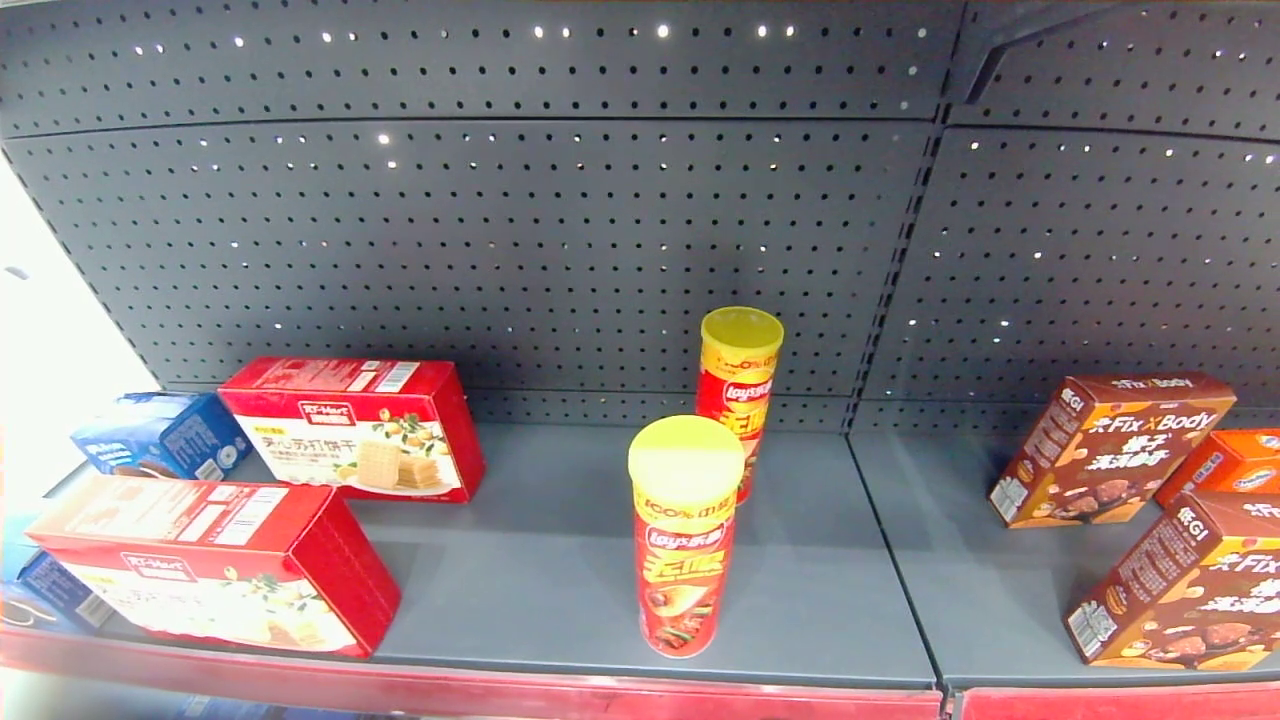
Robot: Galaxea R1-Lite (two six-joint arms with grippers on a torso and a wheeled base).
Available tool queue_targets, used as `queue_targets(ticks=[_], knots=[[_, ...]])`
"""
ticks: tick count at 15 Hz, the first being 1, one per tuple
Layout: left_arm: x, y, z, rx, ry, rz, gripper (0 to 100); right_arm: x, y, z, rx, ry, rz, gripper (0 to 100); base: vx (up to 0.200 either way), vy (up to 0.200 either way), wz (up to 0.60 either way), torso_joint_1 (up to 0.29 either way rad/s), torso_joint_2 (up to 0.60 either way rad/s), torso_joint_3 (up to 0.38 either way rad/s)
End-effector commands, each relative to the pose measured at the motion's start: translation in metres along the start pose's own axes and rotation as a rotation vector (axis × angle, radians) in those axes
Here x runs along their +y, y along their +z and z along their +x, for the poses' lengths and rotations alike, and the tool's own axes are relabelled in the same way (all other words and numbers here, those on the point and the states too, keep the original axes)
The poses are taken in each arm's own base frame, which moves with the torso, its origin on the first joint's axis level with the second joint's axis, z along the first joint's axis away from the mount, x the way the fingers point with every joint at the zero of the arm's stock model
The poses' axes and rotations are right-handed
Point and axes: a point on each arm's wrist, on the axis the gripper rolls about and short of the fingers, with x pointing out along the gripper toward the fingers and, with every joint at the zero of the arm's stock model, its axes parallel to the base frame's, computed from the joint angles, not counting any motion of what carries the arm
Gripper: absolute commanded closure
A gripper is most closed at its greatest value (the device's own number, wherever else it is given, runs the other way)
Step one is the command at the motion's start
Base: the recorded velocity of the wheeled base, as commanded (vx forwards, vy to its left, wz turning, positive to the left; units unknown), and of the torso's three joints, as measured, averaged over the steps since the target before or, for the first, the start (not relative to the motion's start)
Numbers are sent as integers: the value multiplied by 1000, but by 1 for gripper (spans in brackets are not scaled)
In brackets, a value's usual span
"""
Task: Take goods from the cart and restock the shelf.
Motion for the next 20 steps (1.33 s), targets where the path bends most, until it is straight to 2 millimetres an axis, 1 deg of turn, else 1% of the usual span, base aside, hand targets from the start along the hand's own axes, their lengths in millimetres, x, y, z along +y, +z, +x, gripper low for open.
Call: queue_targets(ticks=[1,2,3,4,5,6,9,11,13,15,17,18,20], knots=[[4,31,6,-12,-157,46,0,0,0,0,3,0,0,0,0,0,0,0,0,0],[5,46,15,17,-208,85,0,0,0,0,3,-1,0,0,0,0,0,0,0,0],[7,72,28,18,-272,129,0,0,0,0,3,2,0,0,0,0,0,0,0,0],[7,87,39,36,-327,164,0,0,0,0,3,2,0,0,0,0,0,0,0,0],[5,98,57,71,-372,211,0,0,0,0,3,2,0,0,0,0,0,0,0,0],[2,99,70,112,-403,237,0,0,0,0,3,0,0,0,0,0,0,0,0,0],[-8,92,106,234,-465,238,0,0,0,0,3,2,0,0,0,0,0,0,0,0],[-12,89,128,305,-440,245,0,0,0,0,3,2,0,0,0,0,0,0,0,0],[-14,90,139,325,-417,259,0,0,0,0,3,2,0,0,0,0,0,0,0,0],[-21,86,154,367,-443,263,0,0,0,0,3,-1,0,0,0,0,0,0,0,0],[-25,92,164,333,-454,267,0,0,0,0,3,2,0,0,0,0,0,0,0,0],[-27,92,166,331,-464,266,0,0,0,0,5,-1,0,0,0,0,0,0,0,0],[-35,89,179,340,-485,251,0,0,0,0,3,2,0,0,0,0,0,0,0,0]])
